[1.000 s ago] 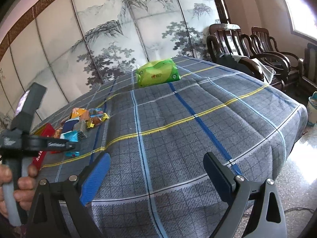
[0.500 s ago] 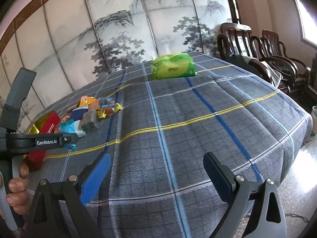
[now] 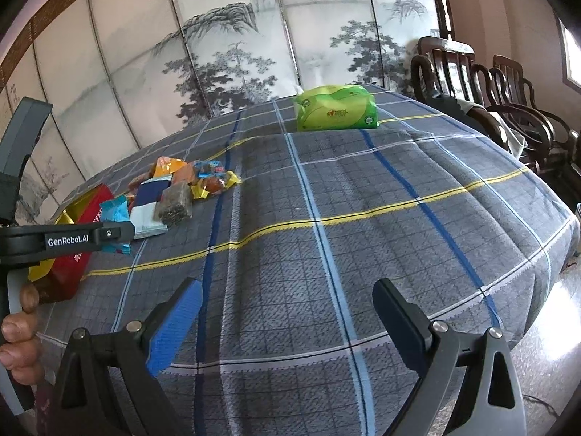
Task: Organize snacks
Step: 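Carry the blue candy with the left gripper into the gold tray and release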
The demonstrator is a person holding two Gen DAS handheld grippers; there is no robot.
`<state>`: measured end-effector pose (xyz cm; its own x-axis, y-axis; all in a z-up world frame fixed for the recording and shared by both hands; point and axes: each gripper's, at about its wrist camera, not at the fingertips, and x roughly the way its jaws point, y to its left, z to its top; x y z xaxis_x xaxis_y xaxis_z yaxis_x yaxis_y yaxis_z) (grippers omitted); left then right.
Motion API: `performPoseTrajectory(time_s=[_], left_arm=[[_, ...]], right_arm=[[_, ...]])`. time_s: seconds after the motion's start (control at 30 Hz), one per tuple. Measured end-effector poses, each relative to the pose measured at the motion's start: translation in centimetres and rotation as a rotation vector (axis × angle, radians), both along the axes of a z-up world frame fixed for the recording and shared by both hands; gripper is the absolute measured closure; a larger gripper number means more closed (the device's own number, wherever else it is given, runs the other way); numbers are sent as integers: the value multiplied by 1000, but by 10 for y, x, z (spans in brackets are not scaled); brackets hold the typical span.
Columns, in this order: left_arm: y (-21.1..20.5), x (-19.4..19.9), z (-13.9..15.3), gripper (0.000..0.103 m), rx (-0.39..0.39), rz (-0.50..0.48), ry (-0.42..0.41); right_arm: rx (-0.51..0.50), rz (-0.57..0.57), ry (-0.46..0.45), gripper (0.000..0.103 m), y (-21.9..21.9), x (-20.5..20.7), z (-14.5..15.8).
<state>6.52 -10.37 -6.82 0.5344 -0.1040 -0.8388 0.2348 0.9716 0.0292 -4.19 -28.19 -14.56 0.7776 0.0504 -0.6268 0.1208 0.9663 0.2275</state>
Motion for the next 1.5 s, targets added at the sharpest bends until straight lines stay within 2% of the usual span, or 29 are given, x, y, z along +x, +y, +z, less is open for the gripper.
performPoseTrajectory(time_s=[0.2,0.4,0.6,0.67,0.83,0.9,0.97,1.03,1.37,1.5], left_arm=[[16,2,5,81,-13,31,-3],[43,5,8,81,-29,84,2],[67,9,15,81,-41,139,-7],[73,11,17,81,-46,149,-6],[83,13,21,81,-44,163,-15],[88,14,22,81,-47,173,-15],[94,16,23,81,-49,181,-15],[100,17,24,81,-48,190,-17],[132,28,34,81,-53,237,-44],[146,34,37,81,-47,253,-47]], right_arm=[[-12,40,-15,6,8,4,7],[19,130,-43,7,19,18,17],[109,248,-46,20,32,54,30],[138,283,-32,21,38,68,31],[130,322,-22,22,51,96,30],[122,355,-2,29,58,107,28],[100,404,31,54,73,120,23],[94,431,53,61,83,130,18],[44,419,69,61,97,158,16],[16,401,103,61,99,171,13]])
